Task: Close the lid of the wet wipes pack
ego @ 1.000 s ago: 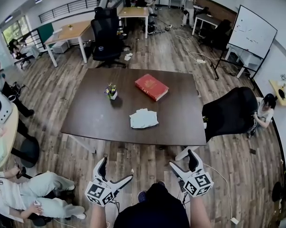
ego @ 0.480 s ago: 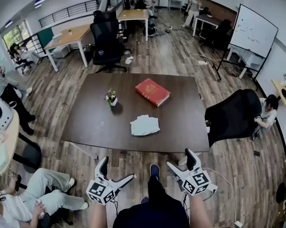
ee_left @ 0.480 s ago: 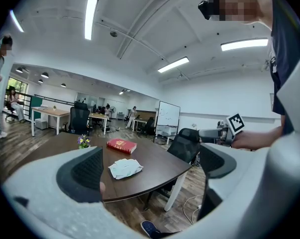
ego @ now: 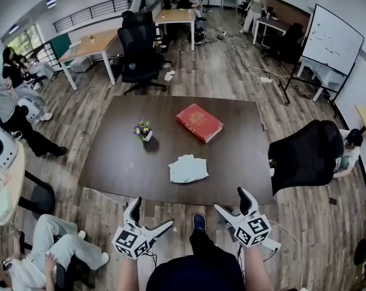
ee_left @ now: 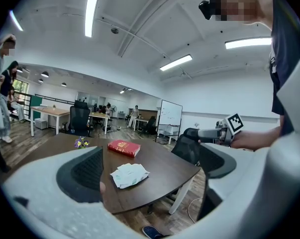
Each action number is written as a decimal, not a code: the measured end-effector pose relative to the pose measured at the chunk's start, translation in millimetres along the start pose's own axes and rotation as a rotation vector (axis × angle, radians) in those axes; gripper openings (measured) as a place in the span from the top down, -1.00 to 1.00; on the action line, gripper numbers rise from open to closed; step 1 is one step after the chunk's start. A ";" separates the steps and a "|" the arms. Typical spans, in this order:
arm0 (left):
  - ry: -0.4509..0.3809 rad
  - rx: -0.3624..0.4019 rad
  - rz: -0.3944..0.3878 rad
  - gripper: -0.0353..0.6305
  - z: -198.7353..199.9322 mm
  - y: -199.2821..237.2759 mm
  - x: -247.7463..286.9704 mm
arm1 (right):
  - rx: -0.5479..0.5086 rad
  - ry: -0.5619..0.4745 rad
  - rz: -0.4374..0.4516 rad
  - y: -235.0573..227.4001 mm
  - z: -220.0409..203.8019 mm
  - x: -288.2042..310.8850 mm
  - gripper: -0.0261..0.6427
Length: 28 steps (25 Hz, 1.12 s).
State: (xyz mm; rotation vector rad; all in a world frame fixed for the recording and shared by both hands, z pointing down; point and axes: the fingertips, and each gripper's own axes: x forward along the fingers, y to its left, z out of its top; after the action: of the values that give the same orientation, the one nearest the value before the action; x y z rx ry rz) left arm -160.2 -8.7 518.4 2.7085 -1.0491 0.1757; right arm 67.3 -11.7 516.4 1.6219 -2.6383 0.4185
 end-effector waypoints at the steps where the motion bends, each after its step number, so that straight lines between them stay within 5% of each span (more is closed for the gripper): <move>1: 0.003 -0.002 0.001 -0.88 0.5 4.2 5.7 | 0.002 0.003 0.003 -4.1 1.0 6.2 -0.50; 17: 0.040 -0.052 0.014 -0.88 16.3 54.8 96.6 | 0.035 0.071 0.047 -66.0 11.6 87.9 -0.50; 28: 0.162 -0.072 0.029 -0.88 -25.4 85.9 156.2 | 0.073 0.129 0.149 -88.4 0.3 143.0 -0.49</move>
State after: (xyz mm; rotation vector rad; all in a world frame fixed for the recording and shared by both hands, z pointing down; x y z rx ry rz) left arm -103.9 -165.1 587.8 2.5673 -1.0269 0.3490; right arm 79.0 -174.4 557.2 1.3695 -2.6844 0.6082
